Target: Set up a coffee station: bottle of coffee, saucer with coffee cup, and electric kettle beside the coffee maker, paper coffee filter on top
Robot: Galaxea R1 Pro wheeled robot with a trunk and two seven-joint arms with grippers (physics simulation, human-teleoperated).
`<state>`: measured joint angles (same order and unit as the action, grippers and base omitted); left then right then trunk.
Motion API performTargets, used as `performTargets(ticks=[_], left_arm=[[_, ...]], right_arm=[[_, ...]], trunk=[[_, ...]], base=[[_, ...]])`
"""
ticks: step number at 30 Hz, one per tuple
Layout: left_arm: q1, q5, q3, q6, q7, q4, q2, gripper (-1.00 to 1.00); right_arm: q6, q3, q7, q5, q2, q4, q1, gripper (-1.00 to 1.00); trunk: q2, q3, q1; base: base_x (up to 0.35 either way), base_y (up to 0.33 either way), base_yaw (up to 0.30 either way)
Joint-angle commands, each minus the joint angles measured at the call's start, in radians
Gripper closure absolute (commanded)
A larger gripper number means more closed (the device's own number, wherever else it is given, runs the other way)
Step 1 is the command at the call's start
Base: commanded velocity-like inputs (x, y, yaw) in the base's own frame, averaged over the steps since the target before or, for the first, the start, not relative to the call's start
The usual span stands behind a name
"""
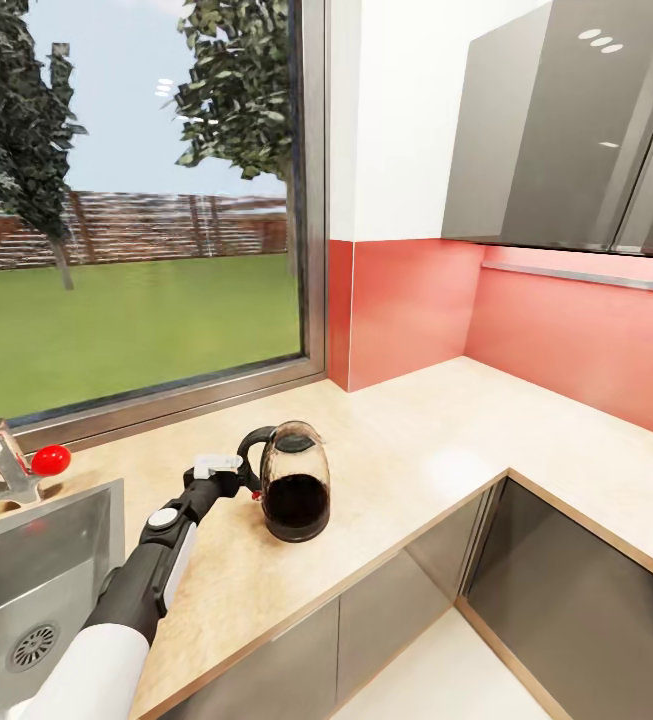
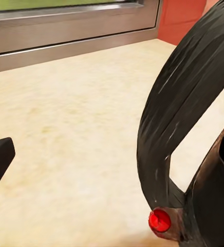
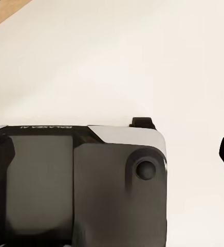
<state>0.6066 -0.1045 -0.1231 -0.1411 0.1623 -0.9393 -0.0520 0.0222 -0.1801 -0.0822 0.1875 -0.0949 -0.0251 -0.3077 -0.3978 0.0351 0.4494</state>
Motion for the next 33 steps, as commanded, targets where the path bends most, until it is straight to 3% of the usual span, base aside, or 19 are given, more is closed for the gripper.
performTargets(ticks=[1,33], left_arm=[[0.001,-0.01,-0.006,-0.005,0.01,-0.002,-0.002,-1.0],[-0.001,-0.009,-0.005,-0.005,0.01,0.002,-0.003,-1.0]], right_arm=[[0.002,-0.009,-0.004,0.01,0.0,-0.001,-0.001,-1.0],[0.003,-0.009,-0.004,0.01,0.0,-0.001,0.0,-1.0]], trunk=[[-0.002,0.002,0.001],[-0.002,0.002,0.001]], base=[[0.0,0.0,0.0],[0.04,0.0,0.0]])
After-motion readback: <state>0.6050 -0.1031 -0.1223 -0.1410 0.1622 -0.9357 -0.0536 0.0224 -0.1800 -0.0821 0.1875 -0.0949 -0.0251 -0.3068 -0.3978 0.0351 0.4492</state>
